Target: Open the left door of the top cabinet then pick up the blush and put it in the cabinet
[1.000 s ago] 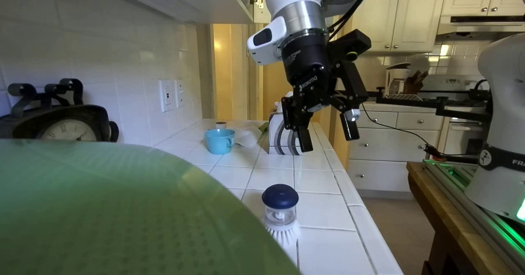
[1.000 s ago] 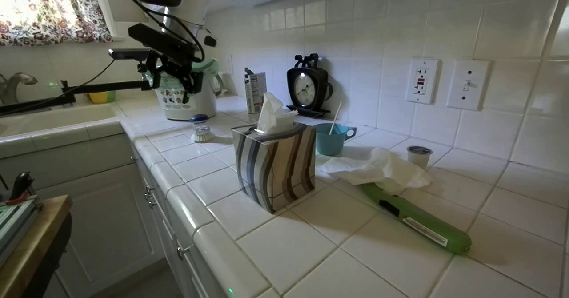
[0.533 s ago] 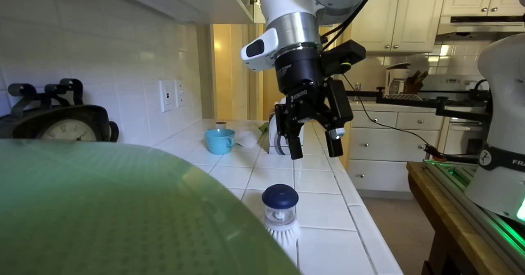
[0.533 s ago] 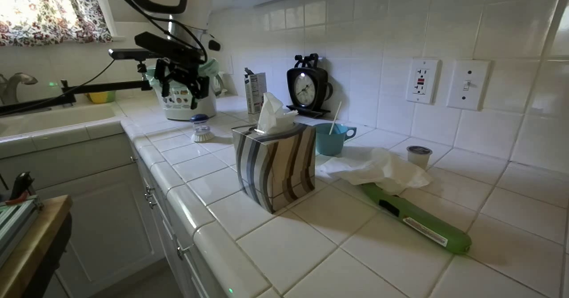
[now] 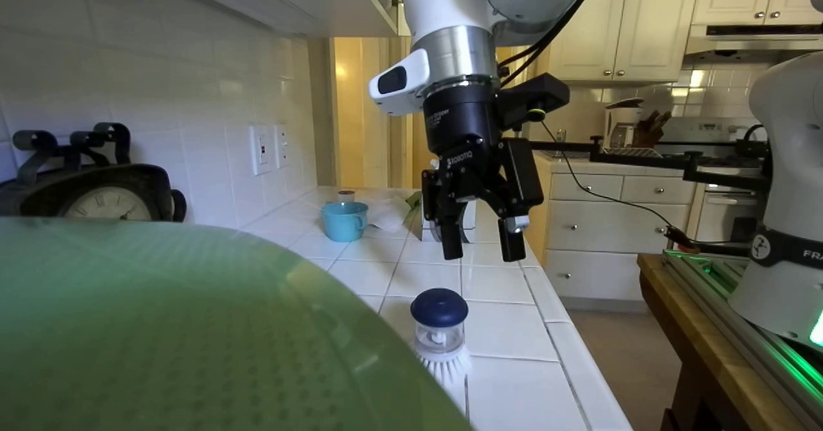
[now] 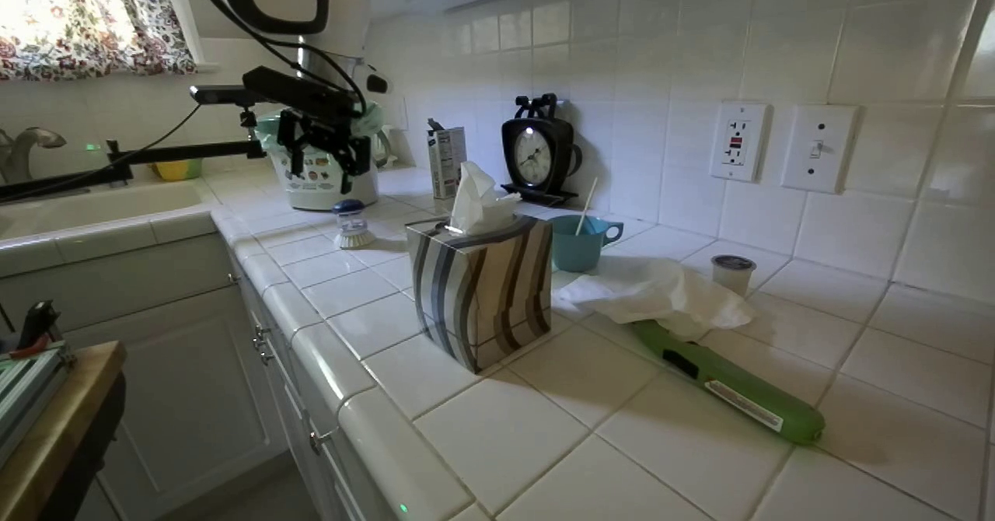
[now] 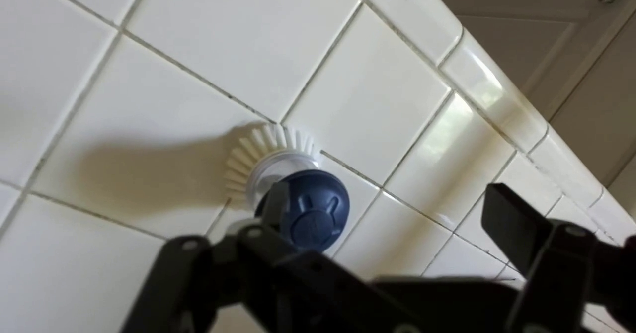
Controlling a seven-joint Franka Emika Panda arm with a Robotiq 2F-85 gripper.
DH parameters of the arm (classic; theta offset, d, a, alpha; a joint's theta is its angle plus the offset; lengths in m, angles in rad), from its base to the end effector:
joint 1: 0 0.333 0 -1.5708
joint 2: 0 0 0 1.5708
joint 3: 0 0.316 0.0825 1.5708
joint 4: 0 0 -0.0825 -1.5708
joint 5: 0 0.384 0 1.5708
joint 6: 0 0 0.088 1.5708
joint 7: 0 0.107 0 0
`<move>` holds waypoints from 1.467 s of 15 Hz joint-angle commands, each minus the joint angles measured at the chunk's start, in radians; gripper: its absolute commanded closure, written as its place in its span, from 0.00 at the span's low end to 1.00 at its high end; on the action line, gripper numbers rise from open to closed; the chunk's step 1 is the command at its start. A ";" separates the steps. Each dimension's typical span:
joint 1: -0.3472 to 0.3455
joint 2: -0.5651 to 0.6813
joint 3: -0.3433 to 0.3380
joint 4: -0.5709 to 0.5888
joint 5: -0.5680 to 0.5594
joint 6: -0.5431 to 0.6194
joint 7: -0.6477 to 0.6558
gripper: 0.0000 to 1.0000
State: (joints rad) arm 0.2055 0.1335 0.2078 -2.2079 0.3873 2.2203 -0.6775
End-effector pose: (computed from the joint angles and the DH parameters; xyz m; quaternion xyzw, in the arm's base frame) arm 0.4834 0.2247 0.3136 -0.9006 -0.3999 0.0380 0.1661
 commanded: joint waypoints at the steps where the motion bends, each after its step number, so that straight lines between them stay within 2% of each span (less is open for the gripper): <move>1: -0.009 0.023 0.018 -0.005 -0.013 0.033 0.003 0.00; 5: 0.000 0.070 0.035 0.002 -0.060 0.090 0.025 0.00; 11: 0.009 0.096 0.047 0.012 -0.214 0.122 0.141 0.00; 17: 0.015 0.110 0.061 0.026 -0.290 0.136 0.203 0.00; 22: 0.015 0.147 0.064 0.033 -0.323 0.191 0.220 0.00</move>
State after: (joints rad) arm 0.2187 0.2476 0.2692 -2.1972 0.1073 2.3862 -0.4983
